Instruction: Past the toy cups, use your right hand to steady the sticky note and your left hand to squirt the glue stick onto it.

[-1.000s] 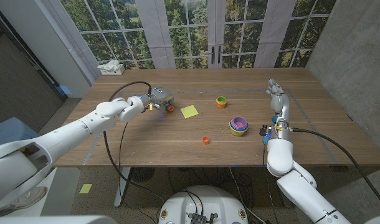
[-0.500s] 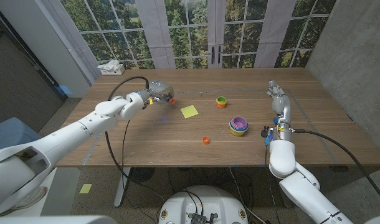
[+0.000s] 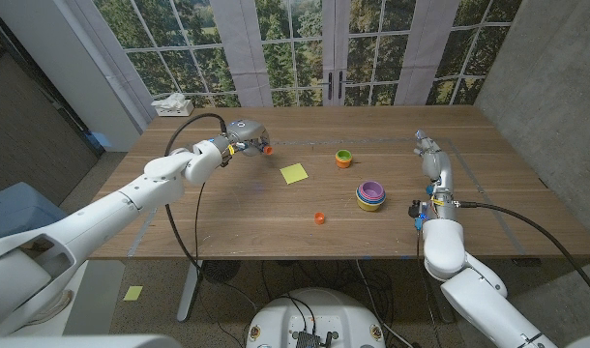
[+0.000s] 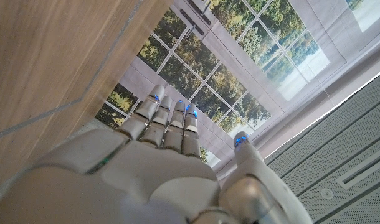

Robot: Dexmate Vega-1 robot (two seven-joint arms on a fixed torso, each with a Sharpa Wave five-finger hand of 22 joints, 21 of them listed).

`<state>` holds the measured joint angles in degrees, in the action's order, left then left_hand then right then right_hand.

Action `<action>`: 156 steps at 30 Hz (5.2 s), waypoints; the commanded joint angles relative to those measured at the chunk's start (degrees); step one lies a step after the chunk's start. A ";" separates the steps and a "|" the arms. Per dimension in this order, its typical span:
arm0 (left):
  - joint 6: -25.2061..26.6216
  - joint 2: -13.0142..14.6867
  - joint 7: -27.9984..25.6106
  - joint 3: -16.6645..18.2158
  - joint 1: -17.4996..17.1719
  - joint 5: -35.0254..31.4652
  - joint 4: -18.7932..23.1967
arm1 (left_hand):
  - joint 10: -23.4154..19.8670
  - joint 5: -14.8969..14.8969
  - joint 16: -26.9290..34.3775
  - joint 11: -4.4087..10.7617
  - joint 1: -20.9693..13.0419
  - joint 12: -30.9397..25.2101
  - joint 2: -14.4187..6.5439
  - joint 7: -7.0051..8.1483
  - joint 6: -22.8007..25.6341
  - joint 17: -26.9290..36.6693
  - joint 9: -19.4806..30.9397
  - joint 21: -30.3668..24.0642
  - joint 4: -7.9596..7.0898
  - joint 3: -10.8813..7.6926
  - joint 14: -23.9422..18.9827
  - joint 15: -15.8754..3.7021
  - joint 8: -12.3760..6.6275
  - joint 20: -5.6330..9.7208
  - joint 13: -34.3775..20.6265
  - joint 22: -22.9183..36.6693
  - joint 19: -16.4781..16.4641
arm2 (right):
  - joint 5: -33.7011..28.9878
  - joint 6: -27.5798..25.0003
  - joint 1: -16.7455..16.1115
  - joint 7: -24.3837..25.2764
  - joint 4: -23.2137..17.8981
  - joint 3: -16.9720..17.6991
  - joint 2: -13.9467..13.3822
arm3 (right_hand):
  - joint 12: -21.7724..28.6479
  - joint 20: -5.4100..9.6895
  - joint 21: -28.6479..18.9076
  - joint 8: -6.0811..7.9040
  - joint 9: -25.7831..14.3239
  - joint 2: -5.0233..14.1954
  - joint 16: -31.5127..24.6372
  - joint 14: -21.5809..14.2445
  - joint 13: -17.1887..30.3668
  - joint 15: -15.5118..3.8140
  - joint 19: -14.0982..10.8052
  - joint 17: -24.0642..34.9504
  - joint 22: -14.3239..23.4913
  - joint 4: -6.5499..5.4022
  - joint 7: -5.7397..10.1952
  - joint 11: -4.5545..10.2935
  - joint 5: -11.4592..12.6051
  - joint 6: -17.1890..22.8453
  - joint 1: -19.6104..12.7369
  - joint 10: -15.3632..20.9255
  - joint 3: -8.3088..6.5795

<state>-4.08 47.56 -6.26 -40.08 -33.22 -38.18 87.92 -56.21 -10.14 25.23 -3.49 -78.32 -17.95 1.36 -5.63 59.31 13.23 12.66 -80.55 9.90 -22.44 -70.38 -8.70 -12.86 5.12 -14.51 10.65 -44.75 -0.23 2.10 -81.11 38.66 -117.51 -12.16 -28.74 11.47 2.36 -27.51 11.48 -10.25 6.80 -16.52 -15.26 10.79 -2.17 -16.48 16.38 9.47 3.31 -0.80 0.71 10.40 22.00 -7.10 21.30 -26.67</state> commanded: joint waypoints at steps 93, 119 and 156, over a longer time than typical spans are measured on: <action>-2.75 -4.89 23.19 7.46 1.32 50.77 -6.62 | -11.70 -0.79 -0.99 10.26 -1.48 1.31 -1.39 3.94 8.42 -0.60 0.30 -0.35 -0.04 0.97 -5.34 -5.11 0.66 6.64 -4.05 -0.28 -0.57 | -21.21 -37.88 17.46 -12.71 -9.35 -25.08 -12.95 | 0.37 2.85 4.00 0.84 -0.81 3.06 -0.31 -0.64 0.46 -4.03 -3.55 -1.05 0.27 6.43 2.68 1.84 1.37 7.64 -14.43 3.68 -6.60; 0.05 -6.24 29.60 7.25 4.25 57.06 -9.65 | -11.68 -0.95 -1.09 10.06 -1.68 1.55 -1.52 3.75 8.27 -0.48 0.35 -0.14 -0.01 1.05 -5.30 -5.11 0.77 6.68 -4.53 -0.28 -0.64 | -27.47 -38.78 21.53 -17.34 -6.17 -30.75 -10.62 | 0.28 4.94 5.04 0.56 -0.98 5.45 -0.82 -0.48 0.59 -6.41 -3.99 -0.42 0.40 5.14 4.64 3.72 2.13 8.25 -18.30 3.75 -8.47; 5.31 -7.33 34.96 5.59 8.34 60.71 -13.93 | -11.84 -1.23 -1.42 9.69 -1.88 1.85 -1.61 3.56 8.08 -0.54 0.44 -0.02 -0.01 1.24 -5.19 -5.11 0.88 6.69 -5.18 -0.24 -0.86 | -35.18 -37.94 27.60 -25.31 0.53 -37.55 -5.99 | 0.22 5.80 6.04 0.04 -1.21 6.03 -1.79 0.60 0.78 -7.91 -3.87 1.69 0.58 1.86 6.29 5.19 2.47 8.20 -22.59 3.51 -11.82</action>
<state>0.38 40.30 28.29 -33.69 -25.88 23.04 74.80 -57.94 -11.06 24.13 -2.97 -78.72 -16.09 1.76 -5.42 60.96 12.50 12.76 -80.78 9.91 -21.17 -71.22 -9.02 -11.69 4.92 -14.51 10.42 -44.95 -33.10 -34.35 -54.95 15.12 -119.64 -47.23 -37.46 11.47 2.25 -21.73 11.63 -11.35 12.68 -17.98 -15.01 11.33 -2.17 -20.47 17.64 9.75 5.63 4.63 5.26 12.37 30.07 -28.06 24.74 -37.13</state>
